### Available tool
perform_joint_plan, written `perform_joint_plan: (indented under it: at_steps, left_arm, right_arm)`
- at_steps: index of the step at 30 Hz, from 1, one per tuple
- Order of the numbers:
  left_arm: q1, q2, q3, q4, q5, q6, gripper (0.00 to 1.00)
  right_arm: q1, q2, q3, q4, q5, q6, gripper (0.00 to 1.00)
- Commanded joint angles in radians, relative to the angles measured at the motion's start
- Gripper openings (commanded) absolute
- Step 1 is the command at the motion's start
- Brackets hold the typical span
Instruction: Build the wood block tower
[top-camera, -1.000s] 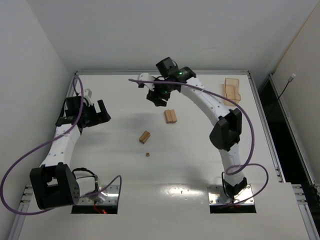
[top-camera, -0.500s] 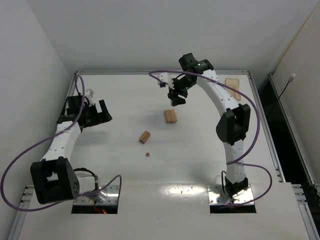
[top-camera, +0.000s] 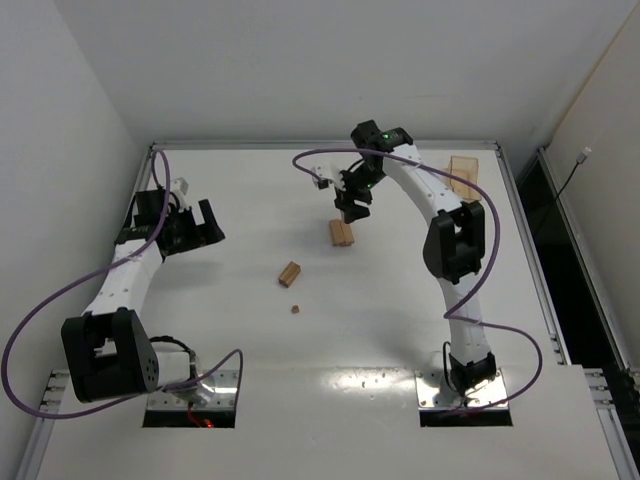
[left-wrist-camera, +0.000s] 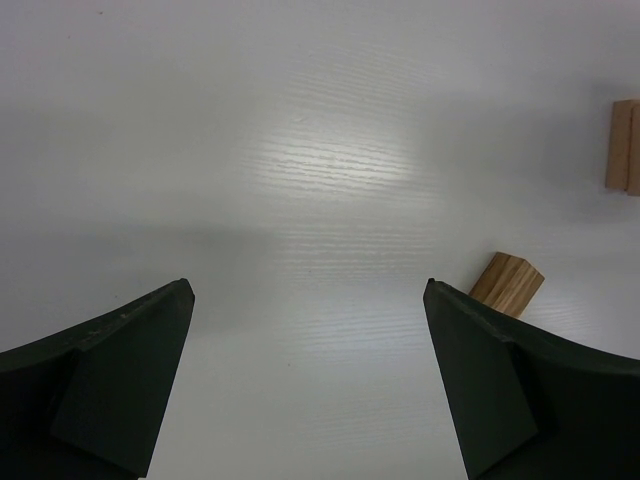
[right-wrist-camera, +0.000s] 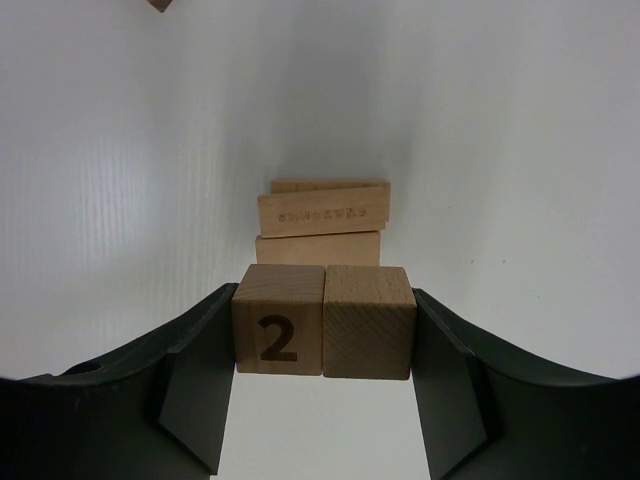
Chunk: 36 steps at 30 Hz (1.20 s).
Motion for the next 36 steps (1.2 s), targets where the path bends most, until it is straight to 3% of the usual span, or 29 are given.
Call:
perform_joint_plan:
  at_steps: [1,36]
  left_arm:
    - [0.009,-0.003,0.038,0.014,0.015,-0.007,1.00]
    - [0.009,0.034,0.028,0.024,0.034,-0.016,1.00]
  right_arm:
    - [-0.006,0.022,0.010,-0.001,-0.035,-0.041,0.00]
    - [0.031,0.134,-0.010,0.018,0.020,-0.041,0.00]
